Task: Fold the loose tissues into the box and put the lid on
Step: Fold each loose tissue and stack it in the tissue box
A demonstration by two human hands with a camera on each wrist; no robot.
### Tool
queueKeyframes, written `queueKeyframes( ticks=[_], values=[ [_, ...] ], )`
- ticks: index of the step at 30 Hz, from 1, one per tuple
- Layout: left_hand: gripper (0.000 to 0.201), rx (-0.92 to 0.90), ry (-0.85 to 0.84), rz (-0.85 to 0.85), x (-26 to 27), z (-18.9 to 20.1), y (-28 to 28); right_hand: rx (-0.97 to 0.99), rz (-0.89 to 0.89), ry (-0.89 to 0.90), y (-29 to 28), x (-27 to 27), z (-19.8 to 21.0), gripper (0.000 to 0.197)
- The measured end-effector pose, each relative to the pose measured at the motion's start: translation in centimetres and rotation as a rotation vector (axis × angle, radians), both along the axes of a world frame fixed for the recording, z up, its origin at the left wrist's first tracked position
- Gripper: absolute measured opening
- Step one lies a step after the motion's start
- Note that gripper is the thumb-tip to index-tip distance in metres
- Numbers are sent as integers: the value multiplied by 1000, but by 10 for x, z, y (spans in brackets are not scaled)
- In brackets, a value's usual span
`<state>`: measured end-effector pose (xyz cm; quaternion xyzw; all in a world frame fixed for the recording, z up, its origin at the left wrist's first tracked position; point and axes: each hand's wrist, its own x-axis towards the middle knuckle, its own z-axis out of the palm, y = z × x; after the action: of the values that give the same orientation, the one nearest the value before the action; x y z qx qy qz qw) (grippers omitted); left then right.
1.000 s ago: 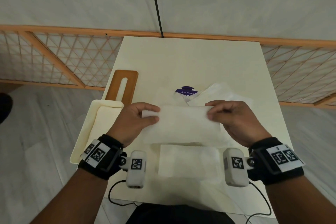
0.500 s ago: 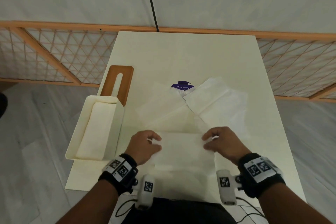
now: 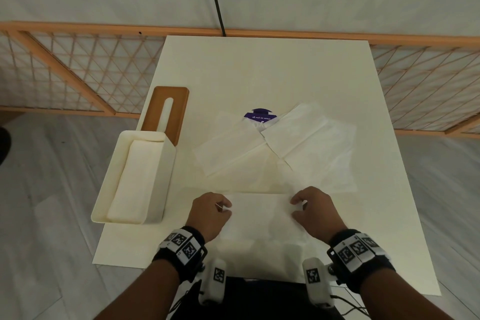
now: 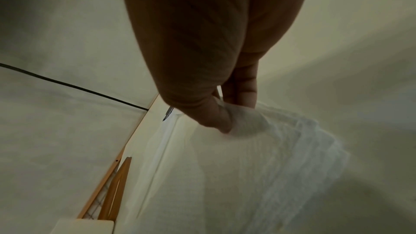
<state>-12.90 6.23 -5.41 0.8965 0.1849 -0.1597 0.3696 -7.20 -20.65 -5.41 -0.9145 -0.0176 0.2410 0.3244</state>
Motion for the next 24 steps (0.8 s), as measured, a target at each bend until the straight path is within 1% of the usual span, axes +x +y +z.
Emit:
queueKeyframes(
  ticks=[4, 8, 10, 14, 16, 19, 21, 24],
  values=[
    [8, -15, -34, 36, 2, -4, -1, 13, -14, -12, -1, 0, -3, 30],
    [10, -34, -6, 26, 3, -8, -1, -13, -11, -7, -4, 0, -8, 29],
    [11, -37, -9, 58, 6, -10, 3, -38, 4, 4, -7, 0, -10, 29],
    [19, 43, -62, 268, 33, -9, 18, -52, 10, -9, -9, 3, -10, 24],
    [32, 20, -48, 436, 57, -6, 24, -37, 6, -60, -9, 5, -7, 24],
    [52, -47, 32, 649, 89, -5, 28, -22, -20, -114, -10, 7, -1, 27],
    [52, -74, 78, 706, 100, -9, 29, -7, -36, -129, -12, 9, 3, 28],
    [45, -117, 106, 753, 106, -18, 35, 23, -63, -139, -15, 14, 8, 28]
  ],
)
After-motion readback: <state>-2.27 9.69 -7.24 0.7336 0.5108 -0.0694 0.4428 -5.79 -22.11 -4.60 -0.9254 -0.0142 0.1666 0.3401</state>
